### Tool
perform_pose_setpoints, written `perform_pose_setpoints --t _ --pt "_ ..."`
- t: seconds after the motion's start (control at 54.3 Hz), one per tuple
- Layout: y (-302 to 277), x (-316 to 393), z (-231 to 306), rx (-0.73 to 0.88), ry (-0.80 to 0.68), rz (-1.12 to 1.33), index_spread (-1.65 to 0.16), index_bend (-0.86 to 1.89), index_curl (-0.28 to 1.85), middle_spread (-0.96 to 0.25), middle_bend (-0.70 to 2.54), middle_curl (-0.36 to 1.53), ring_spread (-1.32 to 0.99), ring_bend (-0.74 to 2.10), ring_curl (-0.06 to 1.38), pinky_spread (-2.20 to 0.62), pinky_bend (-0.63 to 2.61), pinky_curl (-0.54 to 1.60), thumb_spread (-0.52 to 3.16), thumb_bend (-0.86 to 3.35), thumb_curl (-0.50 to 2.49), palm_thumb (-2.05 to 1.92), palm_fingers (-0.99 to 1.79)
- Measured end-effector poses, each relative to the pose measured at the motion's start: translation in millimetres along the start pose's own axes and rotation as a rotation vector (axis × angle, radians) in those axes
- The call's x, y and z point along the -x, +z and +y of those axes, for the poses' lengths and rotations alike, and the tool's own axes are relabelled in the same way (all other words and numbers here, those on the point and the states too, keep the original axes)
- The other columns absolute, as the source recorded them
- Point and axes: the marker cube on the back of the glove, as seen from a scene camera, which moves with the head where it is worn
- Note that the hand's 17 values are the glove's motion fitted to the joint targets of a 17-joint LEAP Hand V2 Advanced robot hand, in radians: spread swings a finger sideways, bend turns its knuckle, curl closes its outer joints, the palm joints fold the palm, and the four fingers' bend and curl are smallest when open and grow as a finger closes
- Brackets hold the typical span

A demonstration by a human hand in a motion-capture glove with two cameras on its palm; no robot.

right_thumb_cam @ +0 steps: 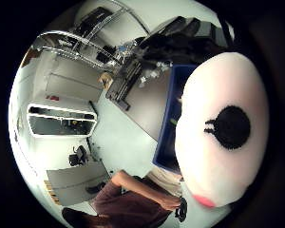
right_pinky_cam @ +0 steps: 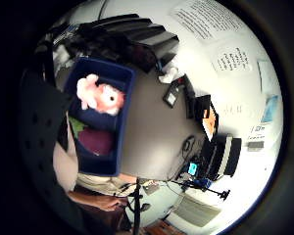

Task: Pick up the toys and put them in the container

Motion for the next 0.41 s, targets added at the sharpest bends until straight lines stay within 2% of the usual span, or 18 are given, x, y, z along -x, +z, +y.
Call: perform_pose_setpoints --t 0.037,0.055,0.074,0.092,0.184,0.203,0.221,0.24,0.258,0.313,0.35,0.405 --pt "-2.1 3.7 -0.1 -0.059 -0.052 -0.088 -0.48 0.73 1.05 -0.46 1.06 0.99 -0.45 1.47 0.85 -0.33 1.54 0.63 0.35 0.07 1.13 0.7 0.41" --pt "-2.0 4.3 0.1 -0.073 -0.062 -0.114 -0.47 0.69 1.05 -0.48 0.86 0.95 -0.46 1.47 0.85 -0.33 1.62 0.65 0.41 0.09 1.13 0.72 0.18" --pt "-0.9 3.6 0.5 -0.072 -0.058 -0.122 -0.46 0.69 1.07 -0.48 0.82 0.95 -0.45 1.49 0.87 -0.33 1.64 0.66 0.43 0.08 1.13 0.72 0.16" --pt "0.9 1.8 1.4 -0.056 -0.045 -0.117 -0.46 0.68 1.07 -0.48 0.96 0.98 -0.44 1.48 0.86 -0.32 1.61 0.65 0.4 0.06 1.12 0.69 0.32" --pt "11.9 -13.5 16.7 0.187 0.086 0.002 -0.43 0.47 1.03 -0.46 0.79 0.93 -0.42 1.48 0.83 -0.31 1.62 0.63 0.51 0.01 1.11 0.64 0.09" --pt "14.0 -14.9 19.3 0.238 0.104 0.022 -0.42 0.39 0.99 -0.43 0.69 0.89 -0.4 1.44 0.81 -0.3 1.57 0.6 0.62 -0.03 1.09 0.54 -0.09" --pt "15.9 -15.8 21.5 0.283 0.119 0.04 -0.41 0.37 0.98 -0.41 0.63 0.87 -0.38 1.4 0.8 -0.29 1.58 0.6 0.67 -0.03 1.07 0.52 -0.16" --pt "17.6 -16.1 23.3 0.32 0.13 0.053 -0.39 0.29 0.94 -0.35 0.53 0.84 -0.35 1.29 0.77 -0.26 1.56 0.59 0.73 -0.06 1.04 0.46 -0.4" --pt "19.0 -16.1 24.6 0.348 0.136 0.062 -0.38 0.23 0.91 -0.3 0.46 0.81 -0.32 1.23 0.76 -0.23 1.55 0.58 0.78 -0.06 1.01 0.42 -0.47" --pt "20.7 -14.9 26.3 0.369 0.133 0.062 -0.34 0.09 0.81 -0.19 0.3 0.74 -0.24 1.0 0.7 -0.15 1.52 0.55 0.91 -0.07 0.93 0.33 -0.57" --pt "20.0 -14.4 26.3 0.342 0.118 0.047 -0.32 0.06 0.74 -0.11 0.19 0.69 -0.17 0.77 0.64 -0.09 1.47 0.53 0.96 -0.09 0.87 0.24 -0.73" --pt "17.9 -14.4 26.7 0.297 0.084 0.024 -0.29 0.03 0.66 -0.04 0.1 0.63 -0.11 0.58 0.57 -0.04 1.4 0.49 1.03 -0.07 0.8 0.18 -0.69"
